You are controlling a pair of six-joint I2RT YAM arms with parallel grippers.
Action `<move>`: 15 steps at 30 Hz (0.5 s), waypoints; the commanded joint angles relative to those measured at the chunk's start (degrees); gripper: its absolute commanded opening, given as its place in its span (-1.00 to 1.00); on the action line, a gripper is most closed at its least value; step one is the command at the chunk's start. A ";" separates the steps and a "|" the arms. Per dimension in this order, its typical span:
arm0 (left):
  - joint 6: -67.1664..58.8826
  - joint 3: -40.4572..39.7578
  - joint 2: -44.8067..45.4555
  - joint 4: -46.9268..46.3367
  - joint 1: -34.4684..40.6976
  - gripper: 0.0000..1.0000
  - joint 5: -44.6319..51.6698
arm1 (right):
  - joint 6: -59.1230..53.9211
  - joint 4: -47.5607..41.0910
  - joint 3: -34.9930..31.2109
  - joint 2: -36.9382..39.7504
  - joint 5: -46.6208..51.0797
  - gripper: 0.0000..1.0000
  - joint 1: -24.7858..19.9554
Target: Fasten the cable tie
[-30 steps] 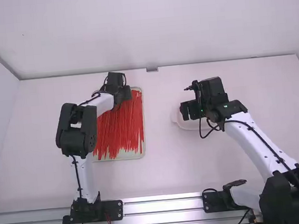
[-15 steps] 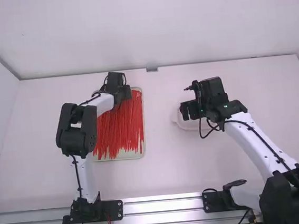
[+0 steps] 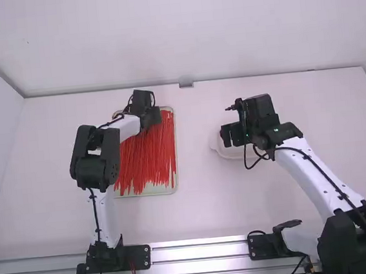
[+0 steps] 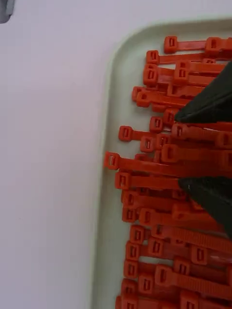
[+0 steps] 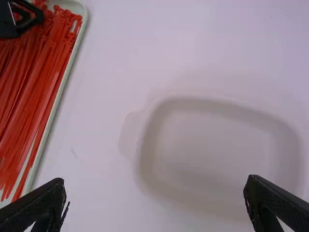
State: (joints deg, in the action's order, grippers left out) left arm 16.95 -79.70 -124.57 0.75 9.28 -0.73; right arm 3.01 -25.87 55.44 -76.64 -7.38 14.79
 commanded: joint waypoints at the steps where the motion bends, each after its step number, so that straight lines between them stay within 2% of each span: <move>1: -0.02 0.26 -1.01 -0.42 -0.28 -0.44 -0.90 | -0.04 0.07 2.23 1.11 -0.31 0.96 0.26; 5: 0.00 0.26 -1.01 -0.52 -0.26 -0.46 -0.87 | -0.04 0.07 2.23 1.11 -0.31 0.96 0.26; 8: 0.20 0.26 -1.01 -0.94 -0.28 -0.59 -0.85 | -0.04 0.07 2.23 1.11 -0.33 0.96 0.26; 15: 0.20 0.26 -1.01 -2.01 -0.28 -0.70 -1.88 | 0.00 0.07 2.23 1.11 -0.33 0.96 0.26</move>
State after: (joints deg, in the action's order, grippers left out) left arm 16.95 -79.70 -124.57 -0.71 9.28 -1.93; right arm 3.03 -25.89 55.44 -76.64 -7.38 14.79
